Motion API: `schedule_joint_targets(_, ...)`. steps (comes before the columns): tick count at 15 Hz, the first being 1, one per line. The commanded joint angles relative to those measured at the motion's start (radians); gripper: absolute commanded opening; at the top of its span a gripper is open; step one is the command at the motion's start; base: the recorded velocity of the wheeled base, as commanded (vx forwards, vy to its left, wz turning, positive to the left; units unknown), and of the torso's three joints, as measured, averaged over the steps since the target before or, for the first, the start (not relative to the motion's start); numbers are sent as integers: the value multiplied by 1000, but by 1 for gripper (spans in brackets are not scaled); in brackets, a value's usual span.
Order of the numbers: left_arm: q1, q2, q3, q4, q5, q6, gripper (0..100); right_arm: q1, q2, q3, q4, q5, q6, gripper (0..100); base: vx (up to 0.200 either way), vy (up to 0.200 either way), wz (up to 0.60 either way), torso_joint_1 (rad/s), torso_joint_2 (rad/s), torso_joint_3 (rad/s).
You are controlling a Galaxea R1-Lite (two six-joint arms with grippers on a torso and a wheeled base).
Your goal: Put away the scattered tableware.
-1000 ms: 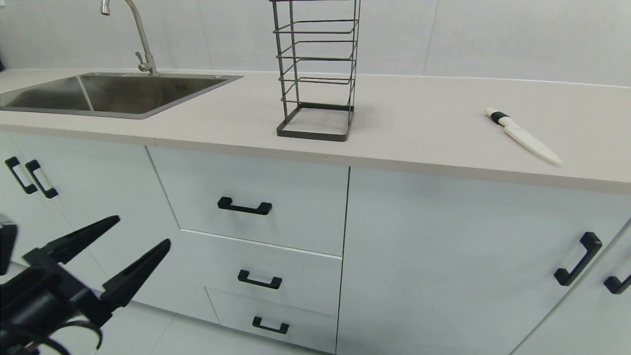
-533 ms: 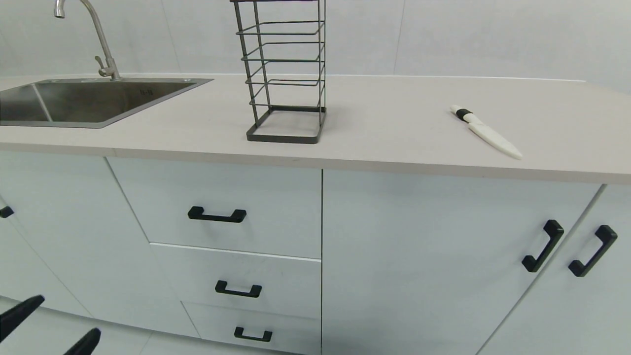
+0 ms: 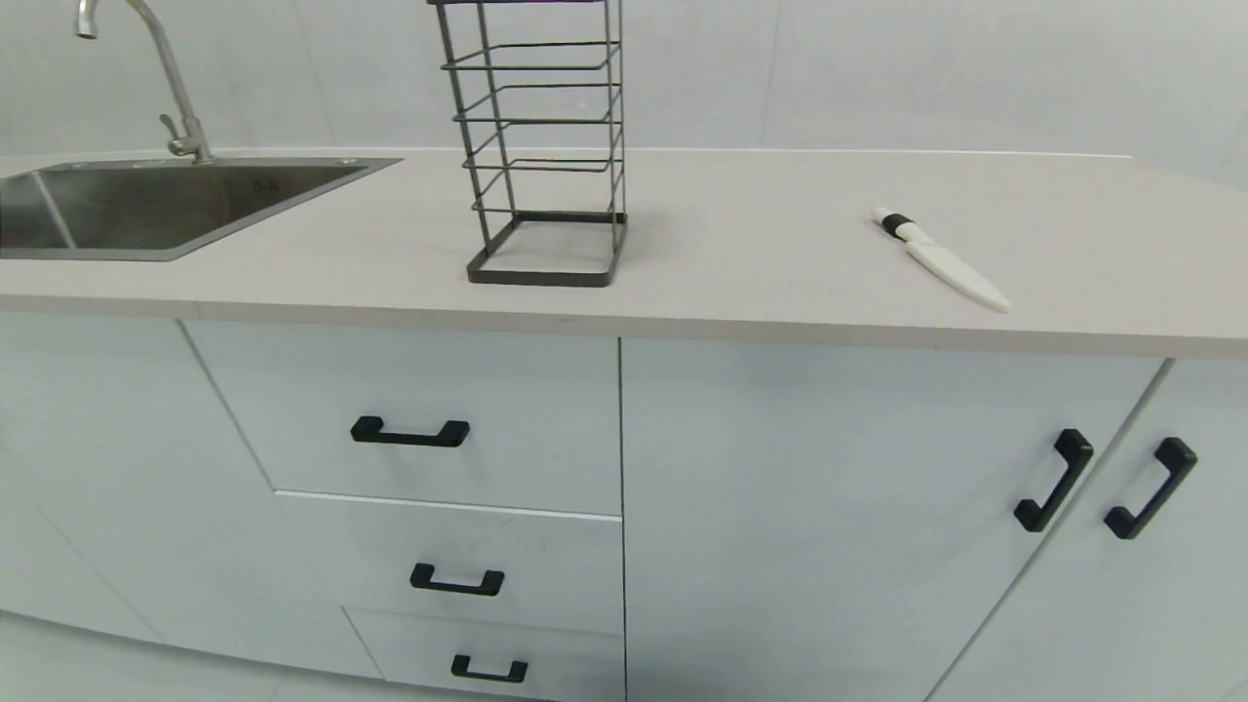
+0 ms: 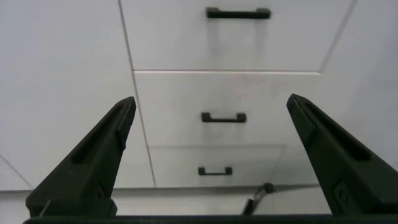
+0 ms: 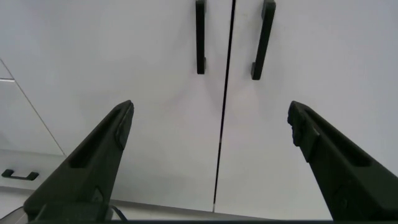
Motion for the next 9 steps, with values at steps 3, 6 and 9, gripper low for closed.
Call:
schedule_joint_targets(3,1,-19,0,51,105,40,100,0,1,1,0,0,-1,100,0,0,0,0,0,0)
schedule_joint_targets(6,-5,-33,0,51,105,37,100,0,2,-1,0,0,-1,100,0,0,0,0,0,0)
schedule_joint_targets(9,-7,-33,0,51,105,39,100,0,1,-1,0,0,-1,100,0,0,0,0,0,0)
